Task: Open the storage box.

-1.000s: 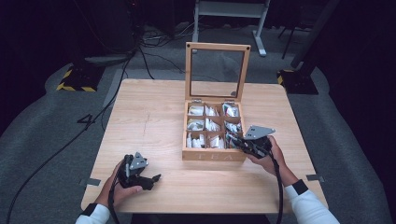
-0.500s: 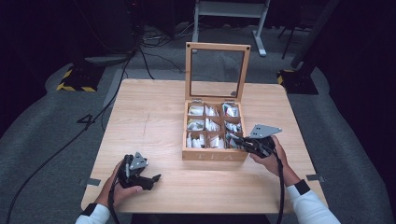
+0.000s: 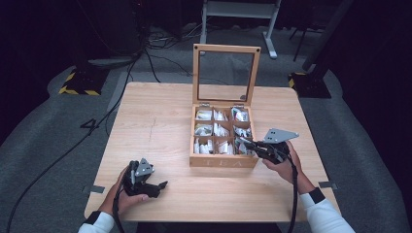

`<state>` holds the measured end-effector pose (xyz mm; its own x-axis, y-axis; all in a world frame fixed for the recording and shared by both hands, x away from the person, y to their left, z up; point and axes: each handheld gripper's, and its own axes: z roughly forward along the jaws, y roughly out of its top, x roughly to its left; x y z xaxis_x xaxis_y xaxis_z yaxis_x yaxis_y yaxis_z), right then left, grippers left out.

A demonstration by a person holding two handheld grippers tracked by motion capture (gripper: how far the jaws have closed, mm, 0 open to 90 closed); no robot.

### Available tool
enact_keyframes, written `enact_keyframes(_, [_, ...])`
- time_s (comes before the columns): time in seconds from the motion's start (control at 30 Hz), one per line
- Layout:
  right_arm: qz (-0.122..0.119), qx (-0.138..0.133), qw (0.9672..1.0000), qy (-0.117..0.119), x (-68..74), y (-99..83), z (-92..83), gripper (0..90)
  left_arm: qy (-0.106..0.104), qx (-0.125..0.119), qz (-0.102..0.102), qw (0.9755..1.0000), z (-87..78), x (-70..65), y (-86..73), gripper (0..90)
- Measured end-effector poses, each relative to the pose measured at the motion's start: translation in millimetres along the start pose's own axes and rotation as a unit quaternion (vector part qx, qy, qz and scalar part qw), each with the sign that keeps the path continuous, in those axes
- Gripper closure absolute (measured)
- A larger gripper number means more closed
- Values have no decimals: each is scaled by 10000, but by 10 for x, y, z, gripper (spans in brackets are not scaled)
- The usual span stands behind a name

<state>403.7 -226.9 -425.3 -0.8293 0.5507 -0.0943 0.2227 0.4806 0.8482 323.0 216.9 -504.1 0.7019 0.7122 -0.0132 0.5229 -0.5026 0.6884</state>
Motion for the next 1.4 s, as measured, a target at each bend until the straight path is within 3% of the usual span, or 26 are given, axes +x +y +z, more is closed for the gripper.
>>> enact_keyframes(0.7, [-29, -452, 9990, 51, 43, 118, -210, 873, 18, -12, -19, 10000, 9, -5, 6, 149])
enact_keyframes(1.4, [-318, -662, 9963, 446, 374, 251, -314, 870, 4, -2, -20, 10000, 11, -5, 10, 149])
